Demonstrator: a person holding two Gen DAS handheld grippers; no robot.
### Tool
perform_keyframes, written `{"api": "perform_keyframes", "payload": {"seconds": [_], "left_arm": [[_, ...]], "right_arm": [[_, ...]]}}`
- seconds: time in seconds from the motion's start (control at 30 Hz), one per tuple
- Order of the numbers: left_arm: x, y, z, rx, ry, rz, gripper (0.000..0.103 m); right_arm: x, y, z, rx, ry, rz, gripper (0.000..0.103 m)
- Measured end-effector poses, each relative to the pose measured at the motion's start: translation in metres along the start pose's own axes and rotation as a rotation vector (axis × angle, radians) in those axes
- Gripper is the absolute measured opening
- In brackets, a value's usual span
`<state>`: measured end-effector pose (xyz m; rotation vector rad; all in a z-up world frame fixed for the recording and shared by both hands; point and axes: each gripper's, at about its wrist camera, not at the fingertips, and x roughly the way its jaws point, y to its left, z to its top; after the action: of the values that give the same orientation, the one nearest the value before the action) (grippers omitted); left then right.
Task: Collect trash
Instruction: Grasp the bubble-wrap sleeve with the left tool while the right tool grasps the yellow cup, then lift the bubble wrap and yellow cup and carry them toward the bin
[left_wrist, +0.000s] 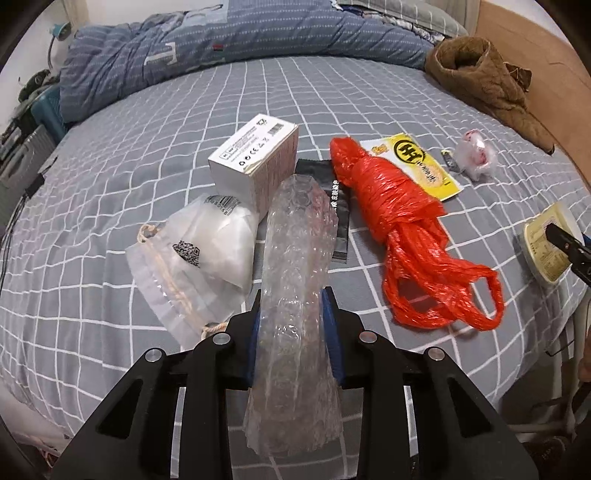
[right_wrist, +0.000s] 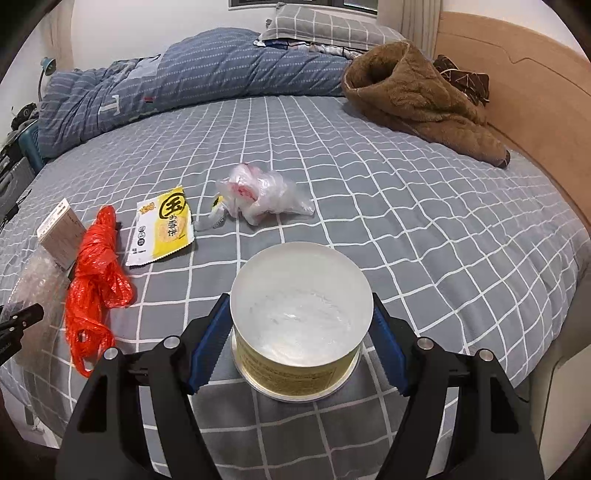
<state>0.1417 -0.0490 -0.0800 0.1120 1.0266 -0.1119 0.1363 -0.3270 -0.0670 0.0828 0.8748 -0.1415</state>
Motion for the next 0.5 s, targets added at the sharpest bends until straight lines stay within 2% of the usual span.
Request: {"api": "perform_keyframes", "payload": {"seconds": [0.5], "left_arm": [[-0.043, 0.003, -0.015, -0.025, -0.027, 0.003, 0.029]], "right_arm": [[-0.046, 0.013, -0.005, -0.012, -0.033, 0.012, 0.069]]}}
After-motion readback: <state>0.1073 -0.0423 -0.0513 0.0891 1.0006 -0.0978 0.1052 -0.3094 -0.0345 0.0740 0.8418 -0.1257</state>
